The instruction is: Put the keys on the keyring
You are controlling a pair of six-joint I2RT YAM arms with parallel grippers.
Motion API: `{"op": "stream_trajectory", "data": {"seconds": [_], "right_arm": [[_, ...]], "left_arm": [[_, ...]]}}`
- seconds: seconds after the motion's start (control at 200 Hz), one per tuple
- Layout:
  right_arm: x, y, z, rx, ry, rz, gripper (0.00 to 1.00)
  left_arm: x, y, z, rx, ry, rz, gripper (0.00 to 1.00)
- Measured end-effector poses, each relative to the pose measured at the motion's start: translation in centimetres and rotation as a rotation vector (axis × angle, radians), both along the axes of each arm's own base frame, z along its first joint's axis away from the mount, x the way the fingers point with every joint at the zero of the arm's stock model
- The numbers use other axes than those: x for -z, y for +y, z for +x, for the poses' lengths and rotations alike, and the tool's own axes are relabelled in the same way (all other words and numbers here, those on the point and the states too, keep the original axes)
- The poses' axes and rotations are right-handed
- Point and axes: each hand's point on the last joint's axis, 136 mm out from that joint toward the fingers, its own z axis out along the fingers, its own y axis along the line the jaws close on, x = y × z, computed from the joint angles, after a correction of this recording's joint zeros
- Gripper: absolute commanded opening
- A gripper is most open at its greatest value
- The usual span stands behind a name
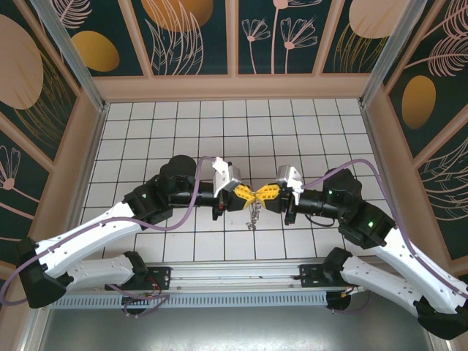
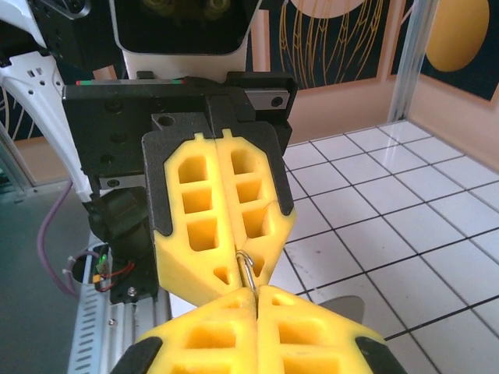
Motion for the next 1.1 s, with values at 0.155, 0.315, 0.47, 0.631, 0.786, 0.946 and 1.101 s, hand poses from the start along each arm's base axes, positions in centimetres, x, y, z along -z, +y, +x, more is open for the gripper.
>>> {"op": "stream_trajectory", "data": {"seconds": [0.155, 0.315, 0.47, 0.631, 0.786, 0.946, 1.101], "right_arm": [[0.0, 0.0, 0.0, 0.001, 0.000, -0.002, 0.00], [0.7, 0.1, 0.4, 0.012, -0.005, -0.031, 0.00], [1.5, 0.1, 1.1, 0.036, -0.003, -0.085, 0.00], [2.2, 0.2, 1.7, 0.047, -0.009, -0.140, 0.00], [2.9, 0.2, 1.7, 0.040, -0.007, -0.181, 0.00], [3.0, 0.2, 1.6, 0.030, -0.012, -0.197, 0.00], [3.2, 0.3, 1.3, 0.009, -0.015, -0.206, 0.00]], "left_arm": [[0.1, 0.0, 0.1, -0.008, -0.001, 0.005, 0.11], [1.0, 0.1, 0.7, -0.037, 0.004, 0.053, 0.28], [2.0, 0.2, 1.4, -0.073, 0.005, 0.124, 0.29], [2.4, 0.4, 2.3, -0.109, -0.010, 0.193, 0.28], [3.5, 0.8, 2.6, -0.126, -0.017, 0.258, 0.26], [4.4, 1.3, 2.7, -0.130, -0.021, 0.308, 0.25], [4.5, 1.3, 2.9, -0.132, -0.035, 0.332, 0.28]]}}
